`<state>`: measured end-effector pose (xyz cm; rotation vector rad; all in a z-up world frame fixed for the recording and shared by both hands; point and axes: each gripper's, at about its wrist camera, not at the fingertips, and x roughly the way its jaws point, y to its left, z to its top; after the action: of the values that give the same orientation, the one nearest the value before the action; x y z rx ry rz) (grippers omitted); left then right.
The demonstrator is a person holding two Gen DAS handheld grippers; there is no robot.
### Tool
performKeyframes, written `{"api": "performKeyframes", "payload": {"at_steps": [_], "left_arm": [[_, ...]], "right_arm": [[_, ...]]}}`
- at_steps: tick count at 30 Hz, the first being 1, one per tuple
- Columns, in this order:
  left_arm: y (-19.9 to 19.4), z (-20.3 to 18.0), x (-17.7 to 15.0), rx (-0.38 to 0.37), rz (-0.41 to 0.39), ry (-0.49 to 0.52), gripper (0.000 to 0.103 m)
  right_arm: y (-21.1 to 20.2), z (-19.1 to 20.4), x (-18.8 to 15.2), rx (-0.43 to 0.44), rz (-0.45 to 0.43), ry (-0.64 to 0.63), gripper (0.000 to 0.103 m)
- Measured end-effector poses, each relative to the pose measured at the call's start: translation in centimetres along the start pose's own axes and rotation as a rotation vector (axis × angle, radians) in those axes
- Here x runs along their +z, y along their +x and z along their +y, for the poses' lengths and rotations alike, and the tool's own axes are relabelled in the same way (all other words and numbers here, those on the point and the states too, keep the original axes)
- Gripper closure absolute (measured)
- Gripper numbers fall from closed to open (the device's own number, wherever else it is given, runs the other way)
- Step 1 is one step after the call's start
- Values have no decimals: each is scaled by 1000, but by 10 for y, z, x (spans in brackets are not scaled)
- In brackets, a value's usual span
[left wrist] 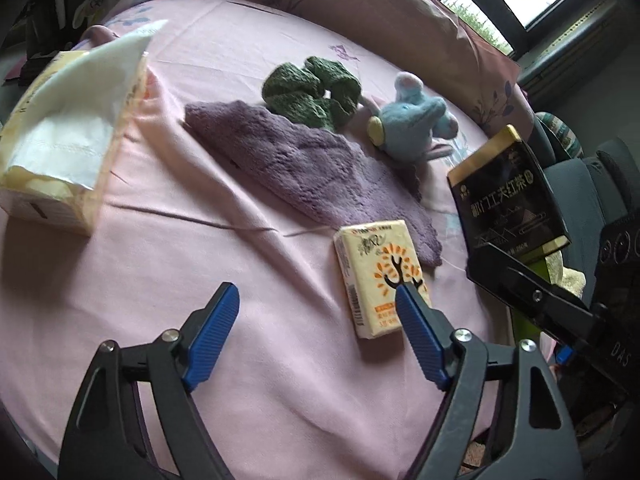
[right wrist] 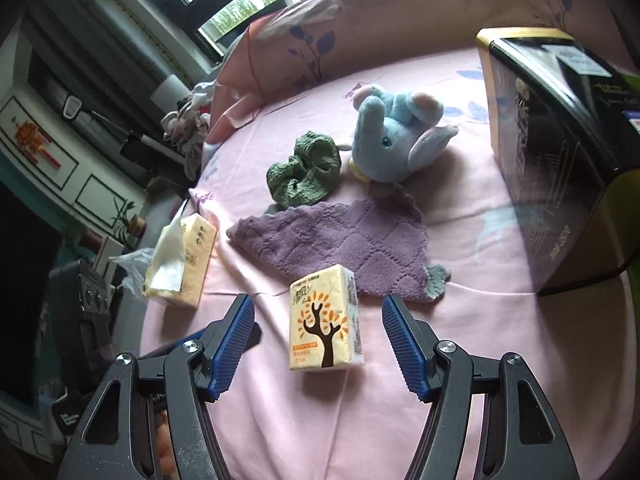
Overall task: Organize soft objects
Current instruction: 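Grasp the small tree-print tissue pack with the right gripper, then carry the tissue pack past the black tea box to the green box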
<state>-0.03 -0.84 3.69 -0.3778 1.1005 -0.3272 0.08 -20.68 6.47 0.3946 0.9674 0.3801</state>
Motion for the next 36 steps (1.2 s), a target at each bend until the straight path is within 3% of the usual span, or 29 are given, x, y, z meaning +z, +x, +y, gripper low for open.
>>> {"api": "performKeyframes", "payload": {"at_steps": [2, 7, 12, 15, 16, 24, 36], "left_arm": [[6, -8, -3, -14, 23, 21, 30], [18, -18, -7, 3, 61, 42, 40], [24, -18, -7, -6, 59, 61, 46], [23, -20, -7, -61, 70, 63, 61], [23, -22, -7, -58, 68, 69, 61], [3, -44, -10, -103, -47, 119, 61], [-40, -94, -22, -203, -340, 280, 61]], "right_arm": [[8, -1, 0, 21, 19, 7, 35], [31, -5, -1, 53, 84, 35, 51], [45, -8, -5, 47, 116, 48, 54], [46, -7, -6, 67, 113, 48, 58], [46, -7, -7, 70, 114, 46, 59], [13, 1, -4, 53, 10, -19, 59], [-72, 18, -6, 19, -263, -149, 59]]}}
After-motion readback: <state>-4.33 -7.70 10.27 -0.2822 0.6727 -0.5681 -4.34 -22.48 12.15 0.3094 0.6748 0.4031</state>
